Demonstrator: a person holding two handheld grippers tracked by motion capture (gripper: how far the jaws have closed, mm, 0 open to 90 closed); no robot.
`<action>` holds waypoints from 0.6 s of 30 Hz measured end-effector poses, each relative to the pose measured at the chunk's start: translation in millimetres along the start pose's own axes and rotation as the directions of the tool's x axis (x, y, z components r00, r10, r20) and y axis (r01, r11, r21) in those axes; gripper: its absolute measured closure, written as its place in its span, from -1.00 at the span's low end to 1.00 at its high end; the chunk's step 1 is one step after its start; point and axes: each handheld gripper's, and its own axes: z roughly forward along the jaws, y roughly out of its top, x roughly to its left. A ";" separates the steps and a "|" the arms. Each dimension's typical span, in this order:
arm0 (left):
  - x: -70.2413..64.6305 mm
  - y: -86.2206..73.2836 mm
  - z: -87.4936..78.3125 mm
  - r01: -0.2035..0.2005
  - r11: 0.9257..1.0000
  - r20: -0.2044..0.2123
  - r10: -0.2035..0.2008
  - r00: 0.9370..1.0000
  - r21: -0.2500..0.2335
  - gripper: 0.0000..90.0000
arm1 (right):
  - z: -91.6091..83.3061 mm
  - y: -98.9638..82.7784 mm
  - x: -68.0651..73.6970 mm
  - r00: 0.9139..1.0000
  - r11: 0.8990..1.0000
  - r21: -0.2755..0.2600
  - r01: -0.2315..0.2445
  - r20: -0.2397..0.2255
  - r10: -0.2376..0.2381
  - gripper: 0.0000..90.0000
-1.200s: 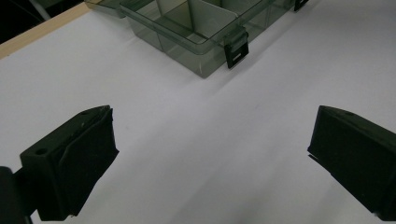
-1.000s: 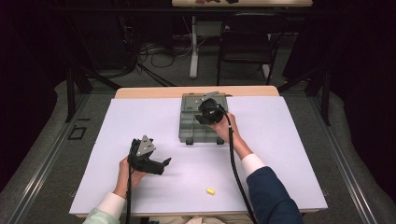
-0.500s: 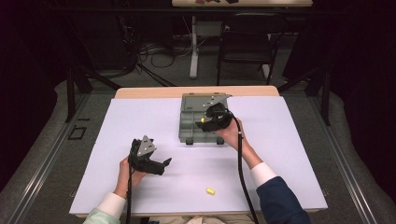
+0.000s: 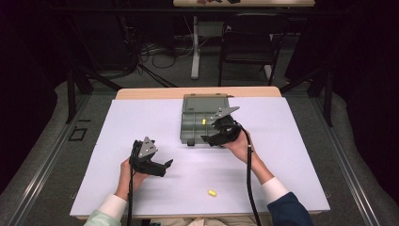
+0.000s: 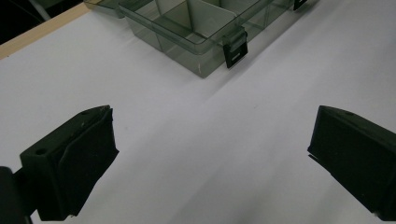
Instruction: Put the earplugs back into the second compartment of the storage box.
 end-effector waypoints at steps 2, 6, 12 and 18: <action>0.0 0.0 -0.2 -0.001 1.000 0.000 0.001 1.000 0.000 -1.00 | -2.1 -3.5 2.3 1.000 1.000 0.005 -0.002 -0.010 0.002 -0.39; 0.6 -0.1 -0.5 -0.002 1.000 -0.001 0.002 1.000 -0.001 -1.00 | -5.4 -9.6 7.5 1.000 1.000 0.012 0.010 -0.014 -0.010 -0.44; -0.8 0.2 -0.2 -0.002 1.000 -0.001 0.002 1.000 -0.002 -1.00 | -13.3 -18.7 16.7 0.999 1.000 -0.003 0.020 -0.027 -0.020 -0.50; -0.2 -0.2 0.8 -0.001 1.000 0.001 0.001 1.000 0.001 -1.00 | -19.0 -30.4 25.3 0.999 1.000 0.002 0.025 -0.028 -0.025 -0.54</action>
